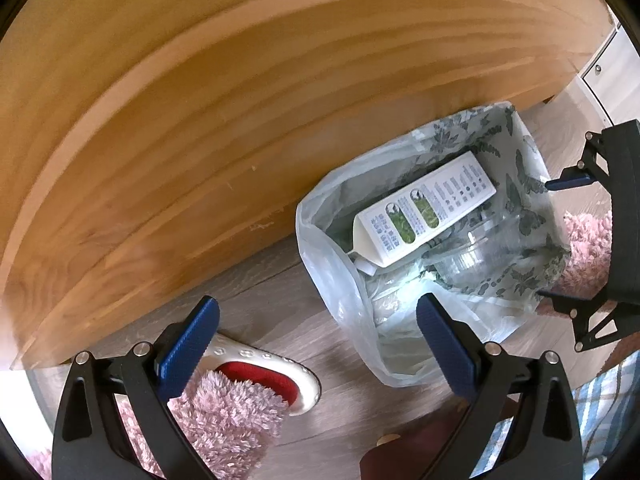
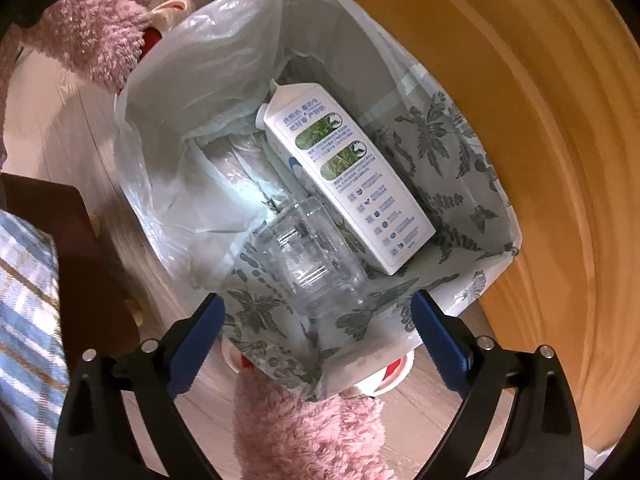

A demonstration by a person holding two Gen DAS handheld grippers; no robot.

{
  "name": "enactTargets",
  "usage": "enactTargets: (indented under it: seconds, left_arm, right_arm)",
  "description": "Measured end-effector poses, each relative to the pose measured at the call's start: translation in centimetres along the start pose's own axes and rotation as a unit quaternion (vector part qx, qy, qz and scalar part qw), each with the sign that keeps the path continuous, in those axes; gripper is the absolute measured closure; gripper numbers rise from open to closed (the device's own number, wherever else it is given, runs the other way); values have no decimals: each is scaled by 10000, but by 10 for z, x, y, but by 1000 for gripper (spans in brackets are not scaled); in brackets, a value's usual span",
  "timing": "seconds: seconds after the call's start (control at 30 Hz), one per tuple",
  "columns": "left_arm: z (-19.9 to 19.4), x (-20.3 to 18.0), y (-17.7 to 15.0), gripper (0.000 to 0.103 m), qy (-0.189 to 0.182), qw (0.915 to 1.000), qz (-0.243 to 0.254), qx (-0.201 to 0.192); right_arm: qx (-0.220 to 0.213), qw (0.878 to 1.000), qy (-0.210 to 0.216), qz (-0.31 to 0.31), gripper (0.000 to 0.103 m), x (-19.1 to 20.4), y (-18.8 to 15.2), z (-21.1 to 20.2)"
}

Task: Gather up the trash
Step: 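Raise both tools up out of the trash bag, then move both tools up over the bed toward the trash pile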

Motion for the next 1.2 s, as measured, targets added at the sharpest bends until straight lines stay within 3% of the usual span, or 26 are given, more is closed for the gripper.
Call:
enactTargets:
  seconds: [0.4, 0.77, 0.97, 1.2]
  left_arm:
    - [-33, 1, 13, 8, -155, 9981, -259, -528]
    - [-75, 8, 23, 8, -284, 9901, -585, -1241]
    - [-97, 9, 29, 7, -432, 9813, -709, -1736]
    - [-129, 11, 36, 8, -420, 9650, -794, -2463]
  right_arm:
    - [-769, 9947, -463, 504, 11, -10, 15, -45]
    - [-1528, 9800, -807, 982, 12, -14, 23, -90]
    - [-2054, 9617, -1118, 1432, 12, -23, 24, -121]
    - [-2599, 9303, -1588, 2046, 12, -38, 18, -156]
Point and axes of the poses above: each gripper's, at about its wrist camera, not at the fingertips, and z roughly the way its jaws point, x to its left, y to its top, the point moved 3 cm from there along z, roughly the way its jaws point, and after that the axes turned 13 degrees about -x, right-handed, at the moved point
